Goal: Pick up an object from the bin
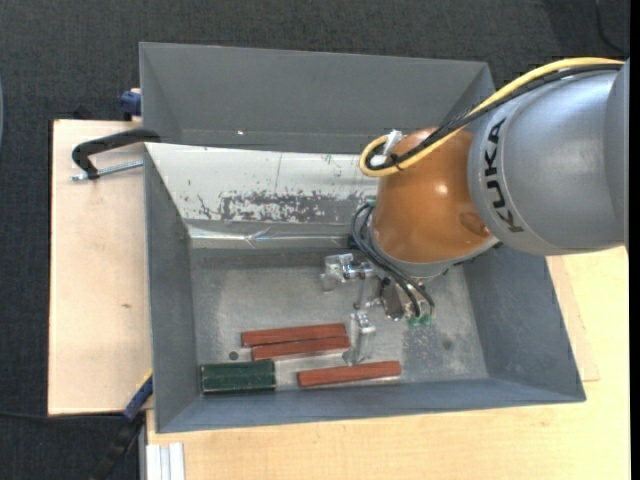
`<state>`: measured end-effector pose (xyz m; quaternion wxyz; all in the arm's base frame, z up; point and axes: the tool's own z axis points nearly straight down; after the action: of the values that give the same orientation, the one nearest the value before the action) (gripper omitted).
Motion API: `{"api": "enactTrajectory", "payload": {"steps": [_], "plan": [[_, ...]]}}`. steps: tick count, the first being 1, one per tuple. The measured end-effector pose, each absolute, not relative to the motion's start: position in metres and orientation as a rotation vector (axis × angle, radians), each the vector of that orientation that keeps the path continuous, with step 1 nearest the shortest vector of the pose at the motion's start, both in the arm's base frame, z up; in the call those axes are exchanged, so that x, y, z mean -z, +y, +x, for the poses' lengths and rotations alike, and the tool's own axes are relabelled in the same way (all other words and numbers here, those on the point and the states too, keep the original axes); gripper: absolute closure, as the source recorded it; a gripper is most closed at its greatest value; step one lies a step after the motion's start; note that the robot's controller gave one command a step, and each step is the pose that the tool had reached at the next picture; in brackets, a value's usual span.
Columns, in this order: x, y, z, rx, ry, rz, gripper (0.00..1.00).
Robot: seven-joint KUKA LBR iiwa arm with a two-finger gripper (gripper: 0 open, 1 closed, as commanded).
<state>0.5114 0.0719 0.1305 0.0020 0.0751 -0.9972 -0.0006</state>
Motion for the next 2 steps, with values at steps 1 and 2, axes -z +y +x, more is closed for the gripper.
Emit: {"api": "enactTrajectory", "payload": {"steps": [1,2], "plan": [[-0.129,0.109,0.504,0.003,-3.132,0.241,0.0],[-0.068,0.113,0.503,0.001,-3.138,0.052,0.0]]}}
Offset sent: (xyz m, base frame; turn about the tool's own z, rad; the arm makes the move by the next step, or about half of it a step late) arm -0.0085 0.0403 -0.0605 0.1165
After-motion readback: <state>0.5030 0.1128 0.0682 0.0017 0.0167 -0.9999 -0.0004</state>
